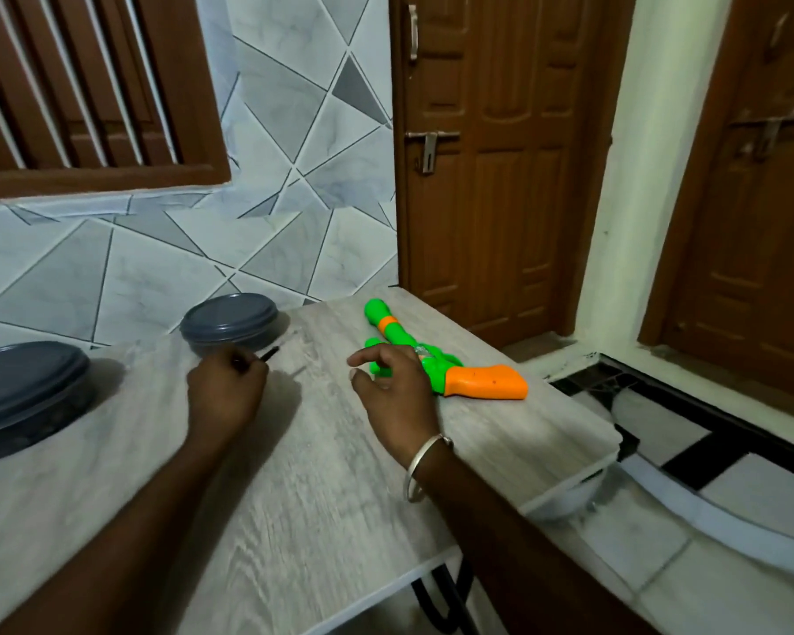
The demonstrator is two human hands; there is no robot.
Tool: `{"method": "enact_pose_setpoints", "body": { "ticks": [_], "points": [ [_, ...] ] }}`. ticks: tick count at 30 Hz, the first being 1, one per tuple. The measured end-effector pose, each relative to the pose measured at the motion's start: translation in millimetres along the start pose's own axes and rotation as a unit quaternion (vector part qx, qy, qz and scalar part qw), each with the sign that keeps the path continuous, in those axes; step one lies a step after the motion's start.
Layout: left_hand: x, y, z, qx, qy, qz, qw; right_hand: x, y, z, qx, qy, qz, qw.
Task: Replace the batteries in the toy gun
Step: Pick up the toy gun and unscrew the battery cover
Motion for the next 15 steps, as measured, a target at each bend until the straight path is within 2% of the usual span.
{"method": "enact_pose_setpoints", "body": {
  "ticks": [3, 6, 8, 11, 15],
  "points": [
    [-26.4, 25.4, 15.7, -0.100, -0.027, -0.042, 0.994, 10.9, -4.9, -37.5, -0.015, 0.071, -0.022, 0.997],
    [-48.8, 47.0, 31.3, -0.184, -0.040, -0.076, 0.979, 22.3, -3.0, -80.1, -0.096, 0.136, -0.045, 0.985],
    [-59.5, 51.5, 40.1, -0.214, -0.043, -0.103, 0.970, 28.8, 8.7, -104.8, -0.163, 0.151, -0.027, 0.974],
    [-71.6, 48.6, 54.7, -0.259, -0.055, -0.153, 0.952, 35.6, 43.2, -128.0, -0.255, 0.104, 0.043, 0.960],
    [-84.5, 48.1, 67.1, -0.298, -0.066, -0.190, 0.933, 38.3, 83.0, -136.9, -0.257, -0.011, 0.094, 0.962]
  ]
}}
Point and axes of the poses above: each hand's wrist, its own x-axis towards the middle knuckle, its own z-axis out of the palm, y = z × x, the point moved 10 cm from there along x, towards the middle knuckle, and after that the axes turned 14 degrees about y, right-handed, at the moved point
